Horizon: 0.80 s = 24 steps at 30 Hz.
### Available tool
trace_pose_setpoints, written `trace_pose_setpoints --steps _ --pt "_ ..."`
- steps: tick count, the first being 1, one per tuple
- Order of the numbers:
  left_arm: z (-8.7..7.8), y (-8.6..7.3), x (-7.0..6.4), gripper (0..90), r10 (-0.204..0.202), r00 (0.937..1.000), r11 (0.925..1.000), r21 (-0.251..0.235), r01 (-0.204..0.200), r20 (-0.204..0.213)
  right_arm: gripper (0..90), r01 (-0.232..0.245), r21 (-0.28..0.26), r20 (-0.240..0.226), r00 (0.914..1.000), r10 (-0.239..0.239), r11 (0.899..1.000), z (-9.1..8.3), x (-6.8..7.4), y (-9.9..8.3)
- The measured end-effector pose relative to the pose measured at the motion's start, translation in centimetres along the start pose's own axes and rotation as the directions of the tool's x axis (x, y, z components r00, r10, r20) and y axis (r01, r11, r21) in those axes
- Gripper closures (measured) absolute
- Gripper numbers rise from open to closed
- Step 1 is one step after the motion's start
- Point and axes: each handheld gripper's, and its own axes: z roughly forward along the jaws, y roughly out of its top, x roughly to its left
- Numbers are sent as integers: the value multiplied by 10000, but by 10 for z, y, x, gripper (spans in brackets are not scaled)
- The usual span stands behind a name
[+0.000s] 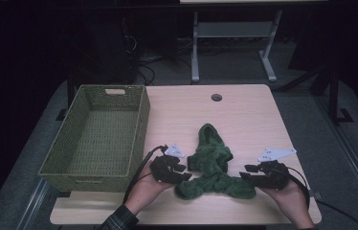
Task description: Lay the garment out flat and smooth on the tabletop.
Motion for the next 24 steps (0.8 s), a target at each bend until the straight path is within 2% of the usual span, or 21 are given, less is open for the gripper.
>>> trace_pose_setpoints --steps 1,3,6,10,13,15,16,18,21,22,24 --pt "2 1 3 473 2 10000 10000 33 -2 -12 521 -37 0 -15 10000 37 10000 5 1 9" --pt "6 4 8 465 -129 9998 9999 -44 129 -120 509 -54 7 -16 10000 54 10000 8 2 14" --pt "10 8 15 408 -130 9995 9999 -82 128 -281 476 -45 -57 -97 9999 45 10000 16 4 25" --pt "16 12 23 374 -307 9986 9986 -439 288 -426 435 -36 -59 -125 9999 35 10000 25 4 35" --pt "23 14 28 354 -117 9992 9997 -224 109 -370 426 -51 -15 -185 9998 51 10000 31 3 39" --pt "30 14 28 344 -230 9991 9996 -172 224 -358 433 -120 10 -189 9997 120 9999 36 1 40" --pt "32 14 30 344 -36 9993 10000 59 38 -380 496 -131 54 -255 9996 132 9999 40 -2 40" --pt "37 14 30 344 -44 9995 9998 184 50 -324 530 -150 78 -320 9994 153 9999 41 -3 40" --pt "42 15 31 346 -43 9996 9996 270 51 -265 668 -42 113 -375 9993 46 9999 44 -6 40" --pt "45 15 30 348 -171 9996 9997 177 175 -223 708 -8 127 -351 9994 12 9999 44 -7 40" --pt "48 16 31 369 -25 10000 9993 376 28 -66 787 171 177 -289 9994 -166 9997 43 -9 40"
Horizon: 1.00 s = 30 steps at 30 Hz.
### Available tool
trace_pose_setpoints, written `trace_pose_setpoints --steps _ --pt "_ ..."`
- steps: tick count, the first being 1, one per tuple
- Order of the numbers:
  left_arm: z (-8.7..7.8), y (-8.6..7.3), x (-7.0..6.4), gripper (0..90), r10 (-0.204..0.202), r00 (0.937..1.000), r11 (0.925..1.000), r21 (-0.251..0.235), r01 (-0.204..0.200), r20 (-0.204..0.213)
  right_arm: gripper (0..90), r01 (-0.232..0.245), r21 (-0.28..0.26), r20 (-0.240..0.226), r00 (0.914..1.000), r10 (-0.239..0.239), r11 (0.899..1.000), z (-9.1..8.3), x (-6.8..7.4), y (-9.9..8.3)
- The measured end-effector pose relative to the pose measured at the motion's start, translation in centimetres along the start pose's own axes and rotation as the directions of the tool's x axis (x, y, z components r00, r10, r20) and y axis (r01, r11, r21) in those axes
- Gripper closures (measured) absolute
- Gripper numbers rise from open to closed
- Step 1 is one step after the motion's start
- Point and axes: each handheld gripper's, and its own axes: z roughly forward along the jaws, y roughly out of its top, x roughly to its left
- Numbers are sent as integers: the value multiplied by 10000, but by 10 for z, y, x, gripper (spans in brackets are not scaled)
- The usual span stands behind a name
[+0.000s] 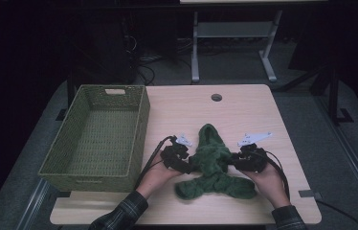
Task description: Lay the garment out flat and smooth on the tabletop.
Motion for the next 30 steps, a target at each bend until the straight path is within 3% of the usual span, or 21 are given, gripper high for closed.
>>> trace_pose_setpoints --steps 4,8,9,10,13,15,19,20,21,23,25,30 --pt "6 3 -3 468 107 9997 9999 -40 -107 238 815 179 105 45 9998 -180 9998 -5 -3 1" --pt "7 9 -7 747 289 9989 9995 -101 -285 370 816 521 -184 -6 9986 -521 9985 -12 -6 8" --pt "6 11 -7 774 318 9988 9994 -116 -314 363 816 534 -280 -27 9986 -535 9982 -14 -6 10" --pt "3 13 -7 788 495 9984 9987 -130 -492 270 816 589 -270 -65 9982 -591 9979 -16 -6 11" --pt "-14 17 -7 806 534 9986 9970 -561 -531 39 814 879 -407 29 9961 -878 9953 -27 -9 15" --pt "-26 19 -7 807 362 9992 9942 -1003 -379 -181 814 916 -417 60 9958 -915 9949 -31 -10 16" --pt "-46 22 -3 812 307 9981 9890 -1429 -380 -528 815 1106 -351 450 9930 -1089 9932 -40 -14 19" --pt "-48 22 -3 813 293 9979 9887 -1453 -374 -575 815 1216 -23 636 9906 -1212 9926 -38 -17 19" --pt "-47 23 -3 813 293 9975 9889 -1433 -384 -650 815 1216 -23 636 9906 -1212 9926 -38 -17 19" --pt "-42 23 -2 813 388 9963 9926 -1122 -472 -761 819 1323 826 978 9853 -1401 9878 -26 -23 16" --pt "-31 23 0 813 383 9948 9961 -759 -455 -941 819 1254 1067 995 9857 -1361 9864 -20 -25 14" --pt "-6 20 10 812 222 9961 9997 -104 -232 -849 820 811 2024 911 9907 -1012 9759 10 -40 -1"
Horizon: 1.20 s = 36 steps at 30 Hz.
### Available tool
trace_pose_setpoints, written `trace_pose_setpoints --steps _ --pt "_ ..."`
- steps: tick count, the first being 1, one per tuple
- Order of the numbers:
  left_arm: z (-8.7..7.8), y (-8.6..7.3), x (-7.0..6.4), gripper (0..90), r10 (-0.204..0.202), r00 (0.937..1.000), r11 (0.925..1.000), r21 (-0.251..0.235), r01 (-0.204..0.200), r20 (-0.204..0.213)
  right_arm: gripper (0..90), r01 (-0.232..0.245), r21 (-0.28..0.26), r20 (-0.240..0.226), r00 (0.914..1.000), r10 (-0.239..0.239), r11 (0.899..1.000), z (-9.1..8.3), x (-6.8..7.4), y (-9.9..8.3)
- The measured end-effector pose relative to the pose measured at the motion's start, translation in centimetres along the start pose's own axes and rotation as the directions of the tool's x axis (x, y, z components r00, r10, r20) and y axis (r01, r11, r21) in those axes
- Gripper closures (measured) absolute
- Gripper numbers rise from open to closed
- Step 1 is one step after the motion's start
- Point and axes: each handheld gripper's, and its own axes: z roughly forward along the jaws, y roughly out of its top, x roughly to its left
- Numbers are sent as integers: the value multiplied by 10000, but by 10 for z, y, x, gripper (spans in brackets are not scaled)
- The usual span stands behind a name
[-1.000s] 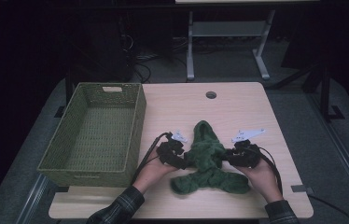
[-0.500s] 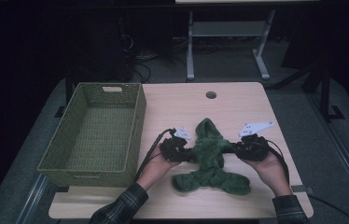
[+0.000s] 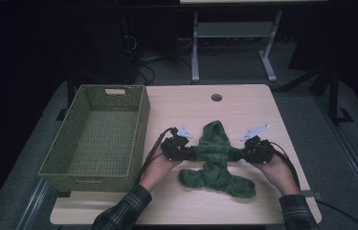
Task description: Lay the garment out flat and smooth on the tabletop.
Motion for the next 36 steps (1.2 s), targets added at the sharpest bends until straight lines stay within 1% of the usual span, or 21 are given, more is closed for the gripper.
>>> trace_pose_setpoints --steps 1,3,6,9,10,11,12,13,14,16,18,20,22,25,26,27,29,30,33,35,36 --pt "3 0 1 812 20 10000 10000 82 -20 12 820 0 0 0 10000 0 10000 0 0 0" --pt "9 -1 1 812 -12 10000 9997 239 11 55 820 -155 -48 -119 9998 155 9999 3 -3 -3" --pt "15 -2 1 809 75 10000 9990 430 -76 6 820 -301 -107 -244 9993 298 9995 3 -5 -4" --pt "16 -4 3 797 39 10000 9992 407 -40 42 818 -352 -113 -348 9988 347 9993 6 -5 -6" --pt "16 -4 3 785 39 10000 9992 399 -41 63 814 -415 -106 -395 9984 411 9991 6 -6 -6" --pt "15 -4 2 727 30 10000 9992 398 -33 90 779 -497 -183 -556 9973 487 9986 7 -7 -7" --pt "14 -4 2 727 10 9999 9992 388 -14 102 779 -497 -183 -556 9973 487 9986 7 -7 -7" --pt "13 -3 2 677 -2 9999 9992 391 -3 114 732 -722 -134 -760 9946 710 9973 6 -8 -7" --pt "10 -2 1 638 6 9999 9994 357 -11 136 674 -793 -144 -838 9934 779 9967 5 -9 -8" --pt "2 0 0 582 59 10000 9998 176 -59 5 627 -913 -235 -933 9917 887 9955 1 -11 -9" --pt "-7 2 -1 537 69 10000 10000 -54 -69 24 590 -1041 -388 -917 9907 1002 9938 -6 -12 -9" --pt "-16 5 -2 500 81 9999 9997 -243 -80 66 553 -1114 -757 -907 9904 1045 9909 -14 -13 -9" --pt "-24 9 -3 479 156 9999 9990 -409 -154 50 526 -1287 -1043 -1031 9876 1180 9862 -22 -14 -9" --pt "-33 13 -3 470 174 9998 9976 -672 -175 -11 495 -1280 -1176 -955 9885 1171 9848 -33 -14 -8" --pt "-35 14 -2 470 191 9998 9971 -736 -191 -19 495 -1383 -1359 -1041 9867 1247 9810 -37 -15 -7" --pt "-36 16 -1 470 184 9998 9967 -788 -185 -18 495 -1504 -1543 -1135 9845 1337 9765 -40 -17 -5" --pt "-35 20 3 469 136 9999 9964 -841 -144 -102 503 -1588 -1780 -1181 9832 1391 9711 -43 -20 -2" --pt "-34 23 5 469 123 9998 9961 -871 -134 -133 504 -1642 -1777 -1225 9820 1438 9703 -43 -21 0" --pt "-28 31 12 470 -101 9999 9958 -911 94 -71 517 -1534 -1686 -1086 9847 1363 9737 -40 -25 9" --pt "-24 37 17 469 -165 9998 9952 -962 157 -81 530 -1595 -1680 -1105 9837 1422 9728 -37 -29 14" --pt "-22 40 20 470 -242 9996 9950 -971 230 -113 539 -1606 -1666 -1019 9842 1450 9729 -36 -30 18"
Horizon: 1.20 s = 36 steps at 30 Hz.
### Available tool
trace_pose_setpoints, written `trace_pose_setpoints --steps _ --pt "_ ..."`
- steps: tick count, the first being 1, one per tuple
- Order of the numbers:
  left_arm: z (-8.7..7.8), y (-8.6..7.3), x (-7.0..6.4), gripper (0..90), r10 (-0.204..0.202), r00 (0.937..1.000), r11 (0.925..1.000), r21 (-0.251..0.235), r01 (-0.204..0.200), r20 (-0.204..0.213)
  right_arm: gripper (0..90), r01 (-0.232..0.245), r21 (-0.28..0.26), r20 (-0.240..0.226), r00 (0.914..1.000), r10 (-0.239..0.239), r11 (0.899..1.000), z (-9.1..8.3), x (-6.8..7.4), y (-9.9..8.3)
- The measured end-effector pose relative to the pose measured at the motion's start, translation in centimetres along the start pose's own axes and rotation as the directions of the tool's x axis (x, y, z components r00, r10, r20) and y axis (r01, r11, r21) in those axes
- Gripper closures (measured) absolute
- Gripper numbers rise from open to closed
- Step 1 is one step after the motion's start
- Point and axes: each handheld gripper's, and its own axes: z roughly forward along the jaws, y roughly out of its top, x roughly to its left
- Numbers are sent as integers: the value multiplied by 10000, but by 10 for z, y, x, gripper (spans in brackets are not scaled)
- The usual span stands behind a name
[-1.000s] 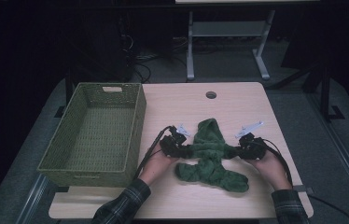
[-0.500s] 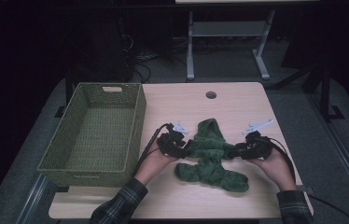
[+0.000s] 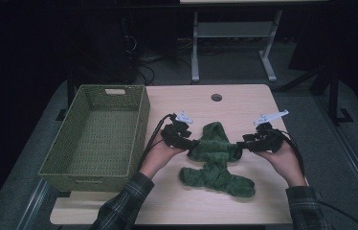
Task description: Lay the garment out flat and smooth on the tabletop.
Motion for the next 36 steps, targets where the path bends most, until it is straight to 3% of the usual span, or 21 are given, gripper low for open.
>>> trace_pose_setpoints --steps 3,7,11,15,17,28,34,36 --pt "9 8 7 481 1 10000 10000 -94 -1 -45 552 -140 -219 -72 9999 138 9997 5 -6 10" --pt "26 16 17 503 -117 9999 9997 233 115 78 568 -260 -301 -78 9996 258 9992 18 -12 20" --pt "47 19 24 508 -204 9995 9971 733 184 256 564 -256 91 -71 9996 257 9996 35 -15 26" --pt "67 12 28 508 -635 9966 9928 1053 578 519 553 -314 386 -101 9994 318 9988 48 -16 27" --pt "73 9 29 505 -645 9960 9904 1266 563 615 545 -382 485 -125 9992 389 9981 54 -17 27" --pt "79 1 23 543 -152 9965 9895 1442 33 816 564 -288 854 -197 9993 306 9959 80 -21 22" --pt "79 2 18 666 358 9971 9862 1593 -462 677 664 -316 989 -164 9993 334 9946 89 -21 19" --pt "78 2 17 738 481 9974 9844 1666 -566 544 763 -339 974 -168 9992 357 9947 90 -19 19"
